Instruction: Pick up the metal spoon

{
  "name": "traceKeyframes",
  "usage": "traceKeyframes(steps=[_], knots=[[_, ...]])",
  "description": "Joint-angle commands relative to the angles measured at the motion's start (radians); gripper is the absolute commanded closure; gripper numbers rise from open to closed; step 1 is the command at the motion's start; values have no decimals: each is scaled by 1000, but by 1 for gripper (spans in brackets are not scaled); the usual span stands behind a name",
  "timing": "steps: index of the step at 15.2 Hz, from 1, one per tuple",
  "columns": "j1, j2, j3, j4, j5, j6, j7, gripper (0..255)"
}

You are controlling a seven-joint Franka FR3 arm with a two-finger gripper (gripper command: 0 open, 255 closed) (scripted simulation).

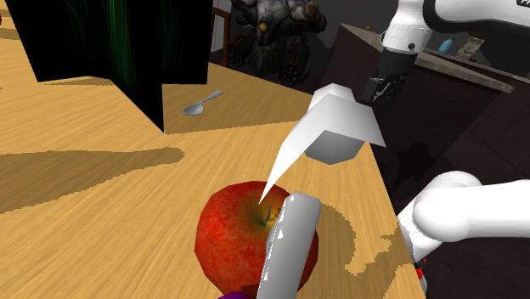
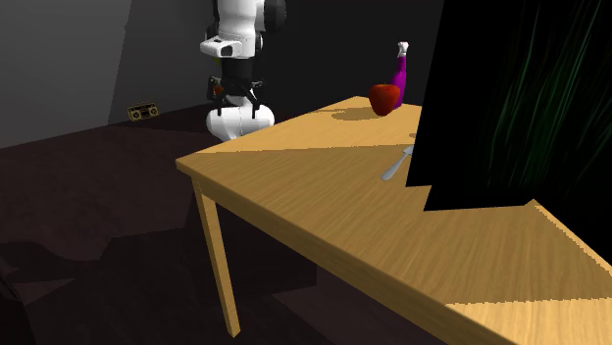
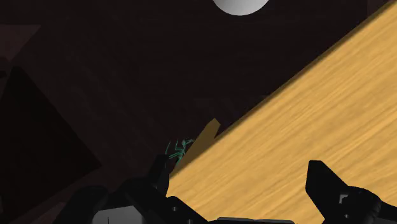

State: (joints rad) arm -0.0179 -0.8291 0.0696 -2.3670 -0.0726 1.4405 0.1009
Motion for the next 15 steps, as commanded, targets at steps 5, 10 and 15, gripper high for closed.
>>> traceKeyframes(steps=[5,10,15], knots=[[0,49,82,17,103,32,157,0],[-6,138,182,66,213,89,347,0],[-21,254,277,145,293,159,532,0]])
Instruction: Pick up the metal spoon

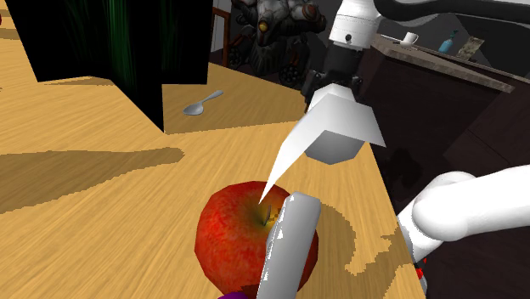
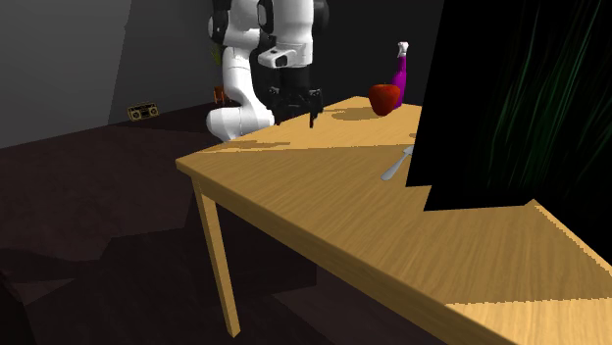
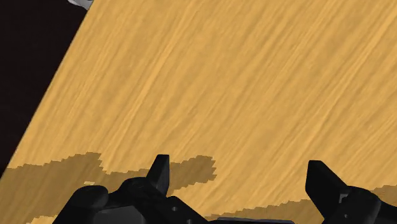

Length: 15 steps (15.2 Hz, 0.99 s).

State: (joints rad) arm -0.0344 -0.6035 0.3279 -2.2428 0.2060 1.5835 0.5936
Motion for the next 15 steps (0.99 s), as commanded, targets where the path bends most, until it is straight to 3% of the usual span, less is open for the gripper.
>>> traceKeyframes(steps=[1,8,15], knots=[[-9,55,37,40,26,30,76,0],[-42,264,163,207,59,133,336,0],[-58,521,268,432,-13,216,613,0]])
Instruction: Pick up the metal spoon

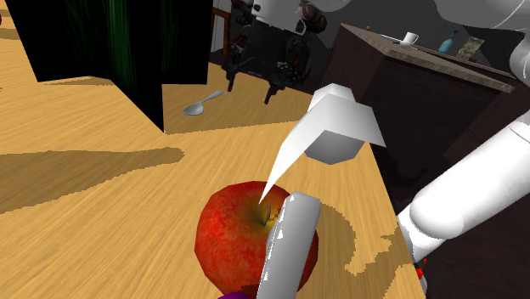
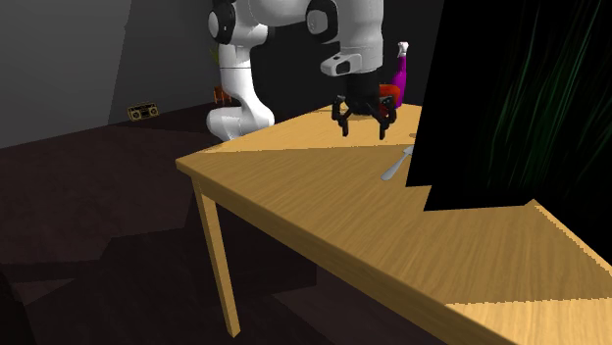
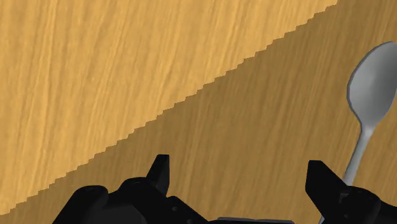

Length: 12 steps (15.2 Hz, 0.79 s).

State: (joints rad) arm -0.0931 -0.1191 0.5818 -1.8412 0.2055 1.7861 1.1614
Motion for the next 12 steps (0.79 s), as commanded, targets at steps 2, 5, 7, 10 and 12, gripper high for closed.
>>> traceKeyframes(steps=[2,5,7,10,12], knots=[[9,118,35,107,-53,29,128,0],[37,246,52,236,-125,40,248,0],[65,322,52,321,-169,38,314,0],[63,317,48,275,-164,79,307,0],[62,316,47,246,-163,106,304,0]])
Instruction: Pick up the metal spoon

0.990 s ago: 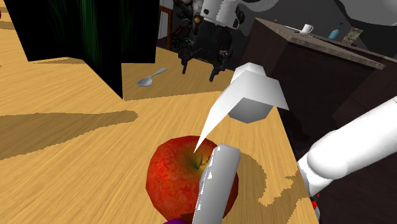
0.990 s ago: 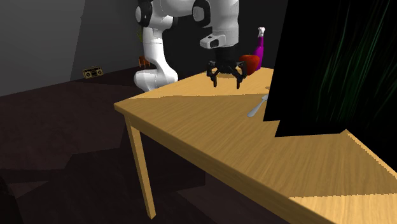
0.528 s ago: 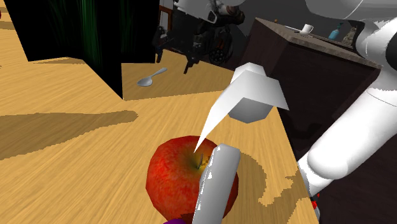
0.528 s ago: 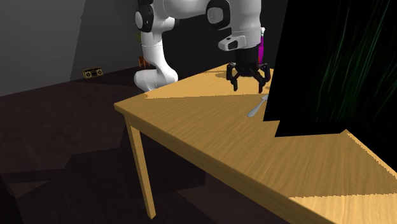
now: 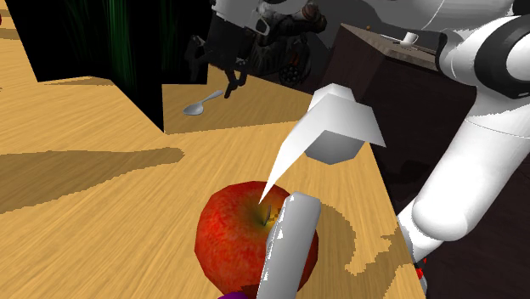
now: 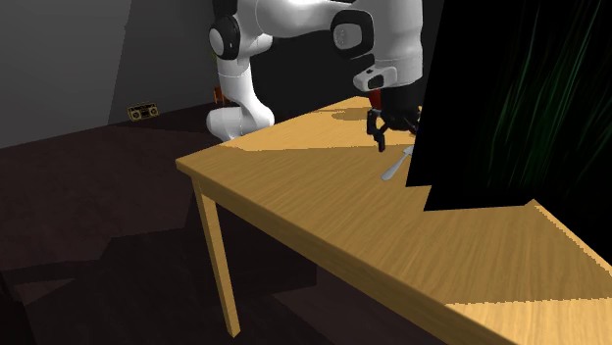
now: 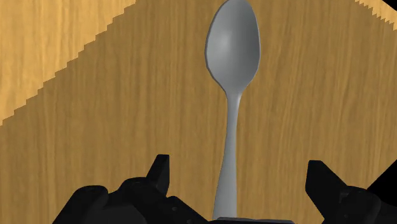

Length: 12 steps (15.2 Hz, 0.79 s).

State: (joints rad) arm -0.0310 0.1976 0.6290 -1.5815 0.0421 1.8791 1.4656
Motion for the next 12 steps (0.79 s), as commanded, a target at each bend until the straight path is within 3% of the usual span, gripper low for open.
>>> traceKeyframes(steps=[1,4,5,12], knots=[[-1,-1,-1,-27,1,27,-2,0],[-2,-1,-1,-48,2,48,-5,0],[-3,-2,-1,-49,3,48,-6,255],[-2,-1,-1,-48,2,48,-5,255]])
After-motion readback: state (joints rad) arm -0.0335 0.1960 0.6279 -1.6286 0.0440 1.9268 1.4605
